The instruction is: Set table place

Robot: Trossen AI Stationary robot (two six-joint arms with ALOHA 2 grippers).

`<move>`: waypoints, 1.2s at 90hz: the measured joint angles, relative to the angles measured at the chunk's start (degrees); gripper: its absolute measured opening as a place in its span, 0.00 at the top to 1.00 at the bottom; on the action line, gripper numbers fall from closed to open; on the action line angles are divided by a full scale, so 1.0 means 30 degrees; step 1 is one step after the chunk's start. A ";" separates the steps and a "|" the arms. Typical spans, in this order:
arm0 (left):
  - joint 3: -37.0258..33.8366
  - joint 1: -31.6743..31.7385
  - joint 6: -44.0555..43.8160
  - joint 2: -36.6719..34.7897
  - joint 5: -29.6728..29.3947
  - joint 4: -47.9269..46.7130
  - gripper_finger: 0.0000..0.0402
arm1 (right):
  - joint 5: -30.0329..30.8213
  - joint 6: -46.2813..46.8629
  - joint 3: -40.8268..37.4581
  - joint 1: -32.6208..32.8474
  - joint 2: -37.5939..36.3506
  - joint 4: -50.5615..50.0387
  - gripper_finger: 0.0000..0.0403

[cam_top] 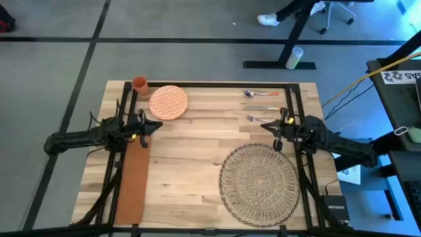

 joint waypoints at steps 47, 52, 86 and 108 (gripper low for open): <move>0.0005 0.0022 0.0235 0.0002 -0.0159 0.0822 1.00 | -0.0003 -0.0007 0.0002 -0.0006 0.0000 0.0001 1.00; 0.0001 0.0022 0.1040 0.0005 -0.0906 0.1187 1.00 | -0.0004 -0.0001 -0.0004 -0.0007 0.0000 0.0007 1.00; 0.0365 0.0029 0.1450 0.0091 -0.1506 0.4735 1.00 | 0.0000 -0.0007 0.0000 0.0000 0.0000 0.0007 1.00; 0.4444 0.0007 0.1757 0.2659 -0.0395 0.1022 1.00 | -0.0003 -0.0007 -0.0004 -0.0001 0.0000 0.0001 1.00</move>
